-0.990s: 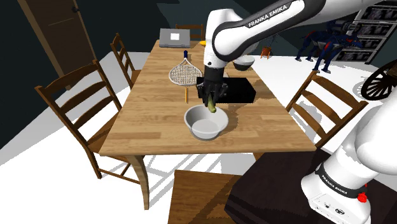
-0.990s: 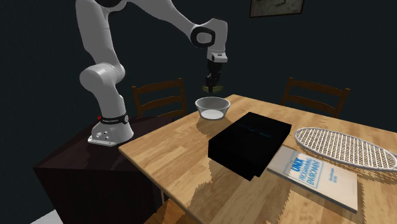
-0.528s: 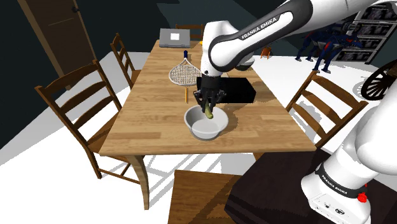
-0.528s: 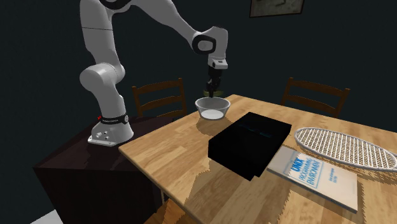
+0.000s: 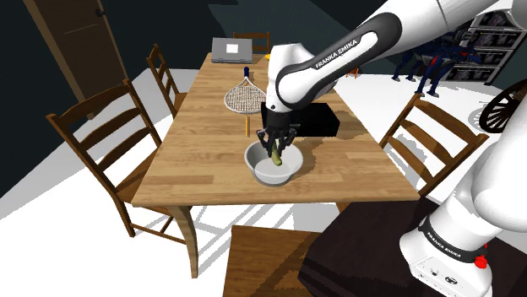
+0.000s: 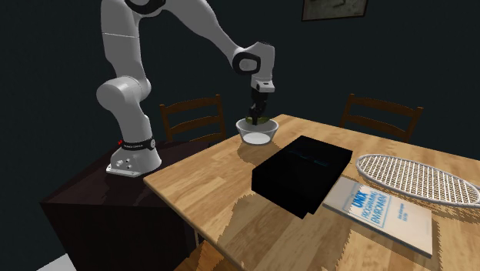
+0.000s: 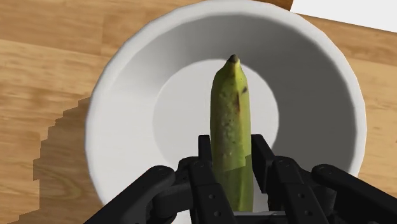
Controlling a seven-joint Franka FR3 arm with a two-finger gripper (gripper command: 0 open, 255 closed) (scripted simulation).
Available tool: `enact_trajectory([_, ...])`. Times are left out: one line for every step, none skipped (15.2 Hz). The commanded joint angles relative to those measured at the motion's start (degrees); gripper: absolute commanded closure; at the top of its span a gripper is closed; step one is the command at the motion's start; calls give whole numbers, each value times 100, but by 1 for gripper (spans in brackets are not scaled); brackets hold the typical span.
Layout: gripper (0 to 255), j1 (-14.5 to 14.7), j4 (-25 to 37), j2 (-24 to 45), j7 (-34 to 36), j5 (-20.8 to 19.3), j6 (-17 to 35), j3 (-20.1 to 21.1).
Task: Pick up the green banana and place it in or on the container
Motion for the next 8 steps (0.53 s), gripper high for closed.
enact_trajectory([255, 1, -3, 13, 2, -3, 19, 0])
enact_trajectory([255, 1, -3, 13, 2, -3, 18, 0])
enact_trajectory([255, 1, -3, 13, 2, -3, 18, 0])
enact_trajectory([255, 1, -3, 13, 2, -3, 18, 0])
enact_trajectory([255, 1, -3, 13, 2, -3, 18, 0])
enact_trajectory([0, 1, -3, 13, 2, -3, 19, 0])
enact_trajectory([0, 1, -3, 13, 2, -3, 19, 0])
enact_trajectory([0, 1, -3, 13, 2, -3, 18, 0])
